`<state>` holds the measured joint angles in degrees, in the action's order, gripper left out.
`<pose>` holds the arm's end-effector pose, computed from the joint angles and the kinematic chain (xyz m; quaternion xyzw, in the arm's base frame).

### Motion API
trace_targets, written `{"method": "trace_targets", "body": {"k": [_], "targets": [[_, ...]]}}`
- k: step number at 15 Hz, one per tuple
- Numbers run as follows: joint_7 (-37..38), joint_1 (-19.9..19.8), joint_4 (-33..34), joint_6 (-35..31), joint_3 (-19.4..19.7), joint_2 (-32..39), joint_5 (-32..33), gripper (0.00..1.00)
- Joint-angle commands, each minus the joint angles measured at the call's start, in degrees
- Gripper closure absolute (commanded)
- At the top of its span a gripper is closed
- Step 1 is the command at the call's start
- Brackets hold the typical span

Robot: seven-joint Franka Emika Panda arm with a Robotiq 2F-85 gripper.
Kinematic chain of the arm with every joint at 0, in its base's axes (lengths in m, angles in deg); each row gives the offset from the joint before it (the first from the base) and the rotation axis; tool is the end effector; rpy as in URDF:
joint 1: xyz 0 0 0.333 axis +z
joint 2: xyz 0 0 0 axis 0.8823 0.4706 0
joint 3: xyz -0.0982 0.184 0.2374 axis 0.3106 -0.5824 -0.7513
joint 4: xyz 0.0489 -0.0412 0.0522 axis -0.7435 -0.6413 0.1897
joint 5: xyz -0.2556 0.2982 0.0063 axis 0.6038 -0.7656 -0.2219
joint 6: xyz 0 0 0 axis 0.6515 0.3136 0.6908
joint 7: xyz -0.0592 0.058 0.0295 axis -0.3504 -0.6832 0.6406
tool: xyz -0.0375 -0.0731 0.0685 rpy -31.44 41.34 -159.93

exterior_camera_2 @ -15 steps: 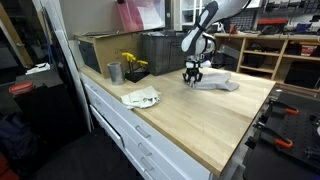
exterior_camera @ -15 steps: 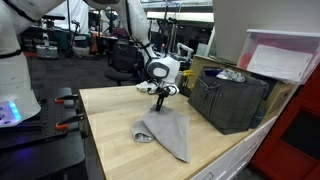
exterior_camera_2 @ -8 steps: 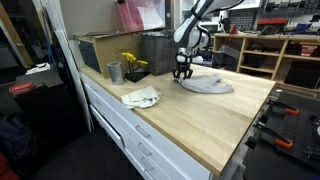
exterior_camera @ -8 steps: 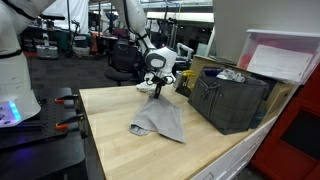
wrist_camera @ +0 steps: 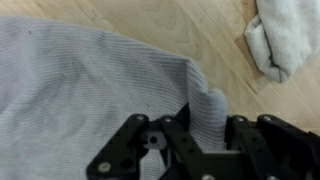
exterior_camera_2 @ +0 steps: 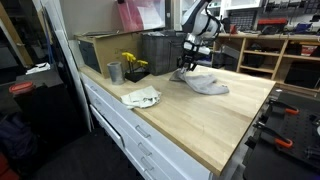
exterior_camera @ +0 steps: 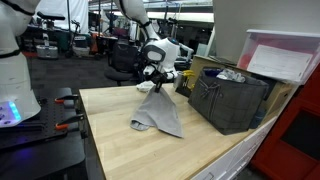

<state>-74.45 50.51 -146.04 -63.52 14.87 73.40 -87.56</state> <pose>0.6245 -0.1105 0.2052 -0.9076 0.3826 -0.0178 0.1721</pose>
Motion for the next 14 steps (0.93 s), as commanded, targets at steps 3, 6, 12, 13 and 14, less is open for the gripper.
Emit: {"method": "trace_targets", "body": {"k": [3,6,12,13,14], "targets": [[-7.81,-6.19,-9.44,-1.57,0.27,-6.56,-13.15,0.97],[-9.97,-7.50,-11.47,-1.38,2.48,-7.46,-18.89,0.97],[-11.08,-8.19,-17.01,-2.88,8.77,-8.53,-25.84,0.97],[-10.91,-8.24,-18.10,-3.52,9.75,-8.55,-26.45,0.97],[-10.88,-8.36,-19.20,-4.12,10.66,-8.58,-27.06,0.97]]}}
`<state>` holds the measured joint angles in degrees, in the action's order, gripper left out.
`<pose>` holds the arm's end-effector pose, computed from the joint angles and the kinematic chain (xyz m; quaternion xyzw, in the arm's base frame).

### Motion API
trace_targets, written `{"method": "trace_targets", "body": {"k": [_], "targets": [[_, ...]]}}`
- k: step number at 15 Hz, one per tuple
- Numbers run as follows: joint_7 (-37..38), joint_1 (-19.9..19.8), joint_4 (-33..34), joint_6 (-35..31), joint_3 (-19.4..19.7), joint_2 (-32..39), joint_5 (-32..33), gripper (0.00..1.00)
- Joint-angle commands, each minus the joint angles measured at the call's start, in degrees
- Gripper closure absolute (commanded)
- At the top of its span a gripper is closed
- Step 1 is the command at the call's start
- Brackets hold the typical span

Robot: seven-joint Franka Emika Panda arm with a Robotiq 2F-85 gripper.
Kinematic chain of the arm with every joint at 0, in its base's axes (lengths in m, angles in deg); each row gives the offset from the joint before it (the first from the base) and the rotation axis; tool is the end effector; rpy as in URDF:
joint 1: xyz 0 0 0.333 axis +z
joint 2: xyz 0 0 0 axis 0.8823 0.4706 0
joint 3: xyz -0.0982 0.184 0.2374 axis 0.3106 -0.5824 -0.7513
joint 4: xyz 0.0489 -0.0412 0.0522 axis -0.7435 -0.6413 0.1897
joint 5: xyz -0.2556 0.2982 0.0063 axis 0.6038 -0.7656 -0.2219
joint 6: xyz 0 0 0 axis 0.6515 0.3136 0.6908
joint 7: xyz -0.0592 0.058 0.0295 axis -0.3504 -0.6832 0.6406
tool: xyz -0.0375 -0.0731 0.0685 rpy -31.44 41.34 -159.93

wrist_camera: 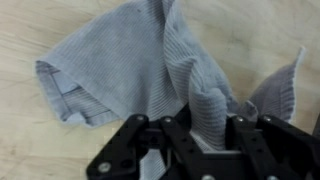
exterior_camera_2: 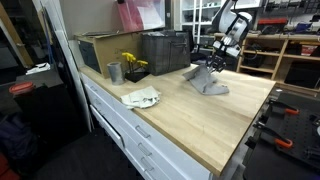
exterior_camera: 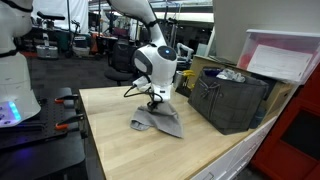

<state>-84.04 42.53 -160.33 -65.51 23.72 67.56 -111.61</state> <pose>0.4919 -0.2575 0.1767 -0.7761 0.5892 -0.0292 0.2230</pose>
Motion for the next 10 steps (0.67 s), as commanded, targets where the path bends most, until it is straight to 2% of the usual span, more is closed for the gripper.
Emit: {"method": "trace_targets", "body": {"k": [1,7,8,9,10], "targets": [[-1.94,-0.58,-6.85,-3.14,2.47,-2.94,-3.96,0.97],[-1.27,-0.89,-12.44,-5.52,5.46,-1.88,-5.53,0.97],[-1.16,-0.91,-13.02,-5.68,5.61,-1.90,-5.49,0.93],[-1.03,-0.81,-13.49,-5.55,5.75,-2.10,-5.19,0.63],[-0.94,-0.46,-13.97,-5.95,5.94,-2.43,-4.72,0.62]]}}
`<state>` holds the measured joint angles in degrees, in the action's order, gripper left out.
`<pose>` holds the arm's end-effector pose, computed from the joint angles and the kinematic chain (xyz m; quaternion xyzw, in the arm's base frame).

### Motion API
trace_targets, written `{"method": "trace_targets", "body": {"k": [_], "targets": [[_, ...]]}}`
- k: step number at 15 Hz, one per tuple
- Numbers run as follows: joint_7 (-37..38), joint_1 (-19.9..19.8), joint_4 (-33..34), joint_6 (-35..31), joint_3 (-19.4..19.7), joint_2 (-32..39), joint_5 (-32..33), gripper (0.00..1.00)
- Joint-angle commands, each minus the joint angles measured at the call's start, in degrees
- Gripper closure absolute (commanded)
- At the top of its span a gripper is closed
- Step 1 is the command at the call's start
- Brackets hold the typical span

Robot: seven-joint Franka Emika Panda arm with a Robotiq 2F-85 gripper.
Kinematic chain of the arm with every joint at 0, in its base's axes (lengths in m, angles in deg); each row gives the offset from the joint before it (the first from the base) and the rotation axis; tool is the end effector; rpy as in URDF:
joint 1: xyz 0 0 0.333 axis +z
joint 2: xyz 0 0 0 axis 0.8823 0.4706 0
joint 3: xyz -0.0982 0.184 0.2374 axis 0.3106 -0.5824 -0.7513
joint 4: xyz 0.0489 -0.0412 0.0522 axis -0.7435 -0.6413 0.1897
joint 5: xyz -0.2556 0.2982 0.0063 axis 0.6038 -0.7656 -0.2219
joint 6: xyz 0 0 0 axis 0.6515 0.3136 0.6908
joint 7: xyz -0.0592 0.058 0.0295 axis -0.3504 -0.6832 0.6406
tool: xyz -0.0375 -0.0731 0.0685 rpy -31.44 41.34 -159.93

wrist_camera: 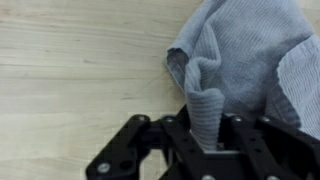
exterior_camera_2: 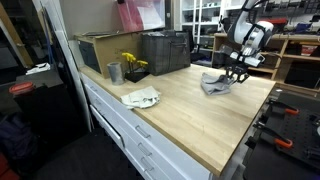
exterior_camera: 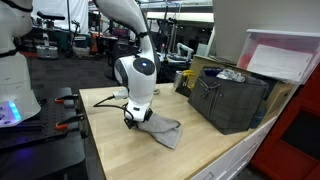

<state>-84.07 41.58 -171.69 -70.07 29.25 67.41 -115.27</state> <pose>0.3831 -0.2831 0.1267 -0.7133 0.6794 0.0101 0.1720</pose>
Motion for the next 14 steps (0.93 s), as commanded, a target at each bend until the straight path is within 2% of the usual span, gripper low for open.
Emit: {"method": "trace_targets", "body": {"k": [1,4,8,9,11,14], "targets": [[-0.60,0.83,-3.01,-1.99,0.59,-2.55,-0.72,0.56],[-0.17,2.76,-4.37,-5.26,1.06,-5.35,2.08,0.34],[0.33,6.43,-8.25,-11.40,1.24,-12.97,10.55,0.05],[1.32,7.51,-9.31,-12.19,1.36,-14.88,13.77,0.01],[2.58,8.68,-10.72,-11.99,1.08,-18.10,19.91,0.00],[5.65,10.02,-9.44,-9.61,0.27,-18.03,31.39,0.00]]}}
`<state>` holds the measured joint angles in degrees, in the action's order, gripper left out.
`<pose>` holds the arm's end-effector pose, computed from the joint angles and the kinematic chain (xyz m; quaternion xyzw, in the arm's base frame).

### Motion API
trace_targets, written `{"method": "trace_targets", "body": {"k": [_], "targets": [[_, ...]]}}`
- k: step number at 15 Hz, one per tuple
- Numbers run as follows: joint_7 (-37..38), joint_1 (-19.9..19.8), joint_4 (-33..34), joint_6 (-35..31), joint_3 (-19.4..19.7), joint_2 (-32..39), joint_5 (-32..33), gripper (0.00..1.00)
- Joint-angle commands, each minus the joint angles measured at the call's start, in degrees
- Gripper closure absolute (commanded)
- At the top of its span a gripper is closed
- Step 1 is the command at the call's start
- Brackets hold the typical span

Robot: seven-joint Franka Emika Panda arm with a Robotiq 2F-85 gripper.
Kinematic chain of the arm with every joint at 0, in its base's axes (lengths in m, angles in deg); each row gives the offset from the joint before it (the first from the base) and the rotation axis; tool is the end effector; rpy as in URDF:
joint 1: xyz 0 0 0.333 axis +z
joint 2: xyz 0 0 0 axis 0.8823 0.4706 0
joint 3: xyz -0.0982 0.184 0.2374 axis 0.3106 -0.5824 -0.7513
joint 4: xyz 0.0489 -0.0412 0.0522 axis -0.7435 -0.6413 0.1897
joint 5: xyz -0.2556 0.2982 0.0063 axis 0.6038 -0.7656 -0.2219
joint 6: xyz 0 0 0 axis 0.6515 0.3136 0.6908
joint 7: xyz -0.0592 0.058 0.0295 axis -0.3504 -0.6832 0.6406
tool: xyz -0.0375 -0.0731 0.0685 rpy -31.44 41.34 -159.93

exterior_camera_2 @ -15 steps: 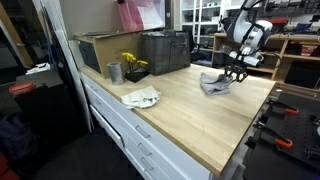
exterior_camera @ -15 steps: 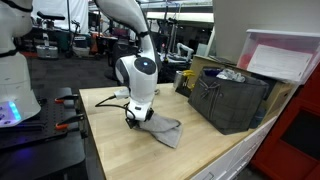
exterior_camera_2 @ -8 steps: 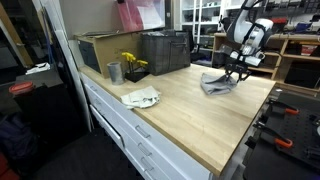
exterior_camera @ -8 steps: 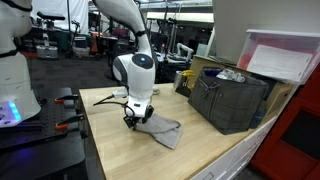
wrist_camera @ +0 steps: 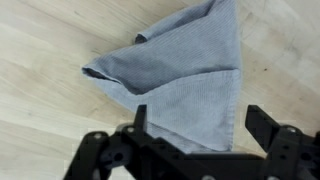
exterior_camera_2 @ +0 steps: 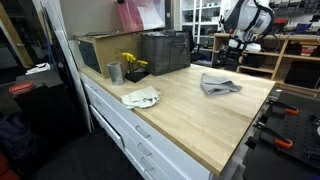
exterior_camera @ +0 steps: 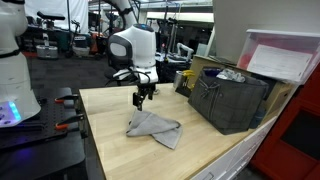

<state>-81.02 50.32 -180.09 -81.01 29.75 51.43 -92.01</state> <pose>0.4206 -0.2273 0.2287 -0.8525 0.5078 -0.0897 0.0854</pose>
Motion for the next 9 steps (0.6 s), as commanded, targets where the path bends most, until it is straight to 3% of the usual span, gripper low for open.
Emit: {"method": "trace_targets", "body": {"k": [1,4,9], "targets": [[3.33,1.47,-0.51,1.70,-0.80,-1.71,10.97,0.00],[6.66,3.06,1.92,1.61,-1.65,1.89,18.55,0.00],[7.55,2.95,6.81,3.59,-3.07,8.57,21.06,0.00]]}}
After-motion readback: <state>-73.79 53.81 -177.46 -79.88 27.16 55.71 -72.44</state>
